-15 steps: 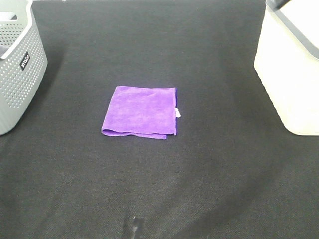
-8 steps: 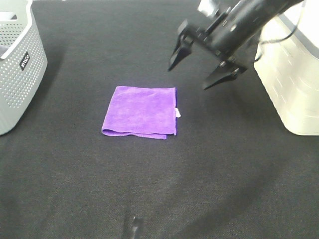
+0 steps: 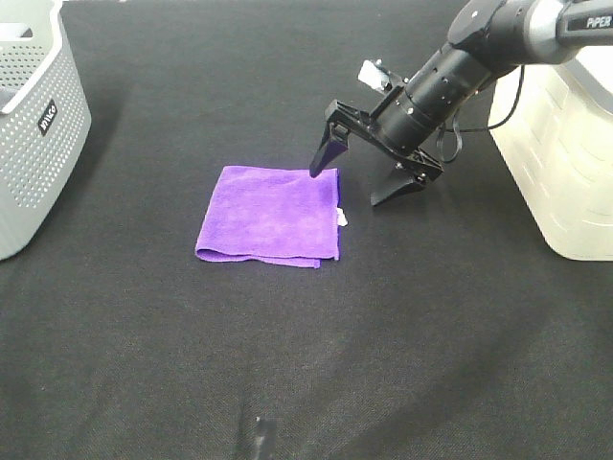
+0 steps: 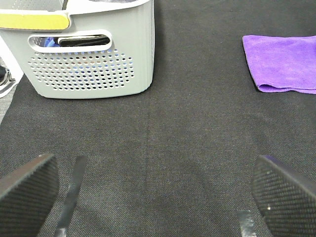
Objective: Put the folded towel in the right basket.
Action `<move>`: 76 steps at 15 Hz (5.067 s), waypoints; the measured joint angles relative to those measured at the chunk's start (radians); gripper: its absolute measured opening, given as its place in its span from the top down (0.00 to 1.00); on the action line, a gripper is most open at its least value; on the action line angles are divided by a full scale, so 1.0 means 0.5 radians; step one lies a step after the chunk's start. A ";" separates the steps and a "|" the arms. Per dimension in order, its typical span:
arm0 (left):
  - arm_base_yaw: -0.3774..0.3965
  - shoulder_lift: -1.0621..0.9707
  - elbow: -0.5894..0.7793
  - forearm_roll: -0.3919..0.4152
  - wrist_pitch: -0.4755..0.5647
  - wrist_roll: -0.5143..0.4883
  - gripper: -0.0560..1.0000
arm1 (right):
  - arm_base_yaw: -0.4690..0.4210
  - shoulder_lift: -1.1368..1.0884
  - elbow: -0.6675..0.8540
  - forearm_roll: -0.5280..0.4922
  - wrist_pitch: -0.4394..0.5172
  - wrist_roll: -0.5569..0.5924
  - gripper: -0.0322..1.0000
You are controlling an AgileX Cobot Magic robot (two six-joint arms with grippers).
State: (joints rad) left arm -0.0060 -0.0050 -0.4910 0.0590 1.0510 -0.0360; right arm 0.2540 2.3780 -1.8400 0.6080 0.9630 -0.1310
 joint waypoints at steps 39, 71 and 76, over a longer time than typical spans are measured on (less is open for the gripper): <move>0.000 0.000 0.000 0.000 0.000 0.000 0.01 | -0.830 -0.336 -1.642 -1.048 0.498 0.194 0.87; 0.000 0.000 0.000 0.000 0.000 0.000 0.01 | -0.280 -4.086 2.304 -1.344 0.122 0.218 0.03; 0.000 0.000 0.000 0.000 0.000 0.000 0.01 | -0.280 -4.756 2.628 -1.348 0.330 0.288 0.03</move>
State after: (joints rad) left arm -0.0060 -0.0050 -0.4910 0.0590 1.0510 -0.0360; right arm 0.1140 0.0000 -0.5260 -0.0660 1.1280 0.0130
